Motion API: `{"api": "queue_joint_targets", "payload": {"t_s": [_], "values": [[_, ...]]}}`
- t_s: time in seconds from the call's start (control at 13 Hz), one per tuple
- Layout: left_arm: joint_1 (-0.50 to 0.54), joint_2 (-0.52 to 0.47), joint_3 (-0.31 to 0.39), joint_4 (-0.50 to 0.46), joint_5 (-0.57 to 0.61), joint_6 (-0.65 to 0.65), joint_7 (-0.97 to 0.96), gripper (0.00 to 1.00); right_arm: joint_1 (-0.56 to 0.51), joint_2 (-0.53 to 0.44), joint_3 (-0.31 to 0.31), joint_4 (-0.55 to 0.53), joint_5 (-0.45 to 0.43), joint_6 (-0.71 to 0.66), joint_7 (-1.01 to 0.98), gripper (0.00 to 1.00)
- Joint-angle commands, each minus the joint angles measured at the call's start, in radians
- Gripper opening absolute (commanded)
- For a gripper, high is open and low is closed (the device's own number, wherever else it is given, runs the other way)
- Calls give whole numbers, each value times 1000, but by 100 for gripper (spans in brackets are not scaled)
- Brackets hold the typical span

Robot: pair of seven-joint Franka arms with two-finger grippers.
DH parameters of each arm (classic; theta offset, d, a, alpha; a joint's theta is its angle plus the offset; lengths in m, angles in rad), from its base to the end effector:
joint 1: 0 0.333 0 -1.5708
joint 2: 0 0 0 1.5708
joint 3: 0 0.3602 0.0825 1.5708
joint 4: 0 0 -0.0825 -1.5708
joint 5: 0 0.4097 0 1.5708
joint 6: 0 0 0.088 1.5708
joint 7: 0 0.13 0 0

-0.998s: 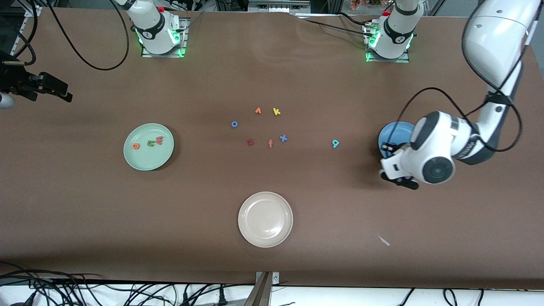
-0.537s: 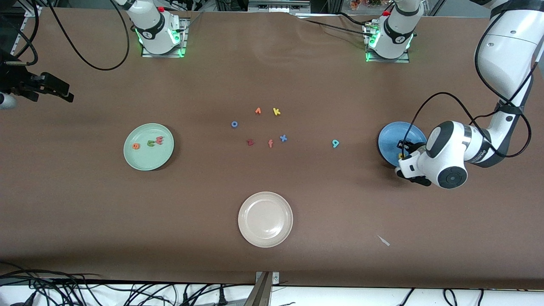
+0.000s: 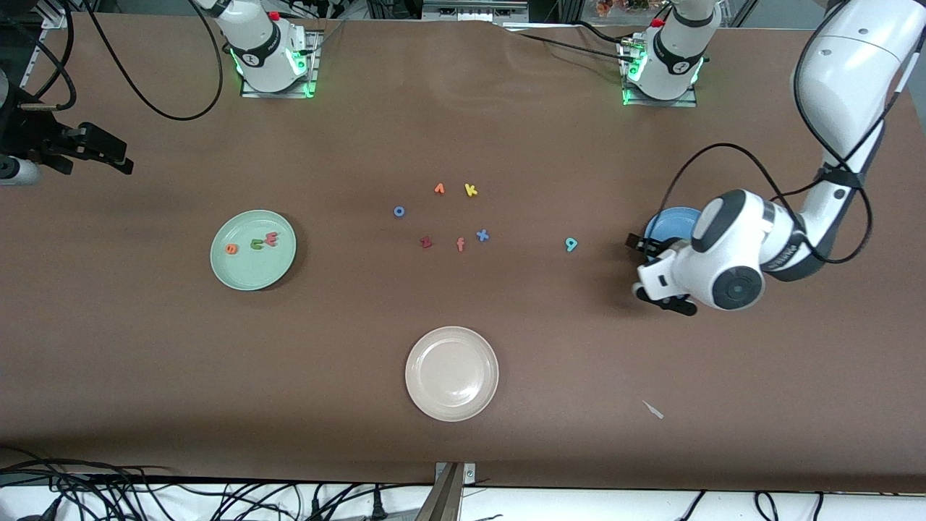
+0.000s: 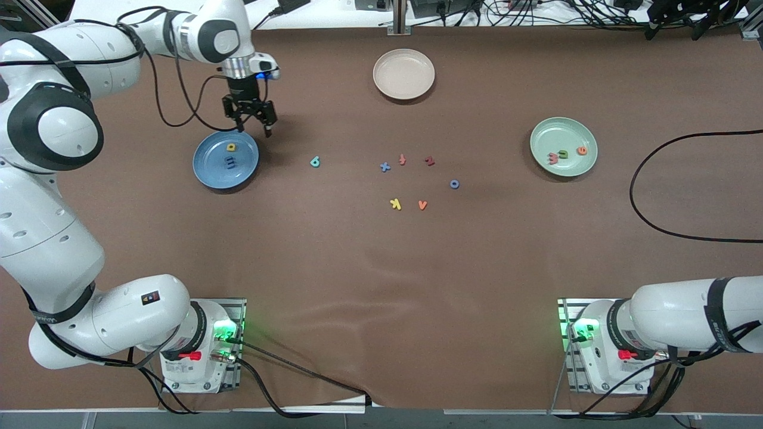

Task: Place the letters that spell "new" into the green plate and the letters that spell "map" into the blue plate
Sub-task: 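Lower the left gripper and grasp the teal b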

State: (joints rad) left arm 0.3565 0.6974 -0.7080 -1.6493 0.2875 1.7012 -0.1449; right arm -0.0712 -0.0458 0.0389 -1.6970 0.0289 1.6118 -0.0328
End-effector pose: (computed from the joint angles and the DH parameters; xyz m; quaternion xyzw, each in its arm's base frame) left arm 0.6389 -0.1462 0.2522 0.9583 -0.1449 -0.2444 0.0307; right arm 0.5636 -0.0141 0.6126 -0.9997 0.0007 0.0193 0.0142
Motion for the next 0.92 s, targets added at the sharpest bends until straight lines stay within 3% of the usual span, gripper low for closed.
{"api": "queue_joint_targets", "payload": {"t_s": [0.0,0.38,0.84], "values": [[-101,-6,2,-20,-19,85,-129,91,1,11,-2,25,-9,-3,-13,100],[-157,1,10,-180,8,368,-235,90,-1,7,-4,26,-9,-16,-15,100],[-160,16,12,-224,62,434,-257,85,-1,1,-4,31,-12,-16,-13,100]]}}
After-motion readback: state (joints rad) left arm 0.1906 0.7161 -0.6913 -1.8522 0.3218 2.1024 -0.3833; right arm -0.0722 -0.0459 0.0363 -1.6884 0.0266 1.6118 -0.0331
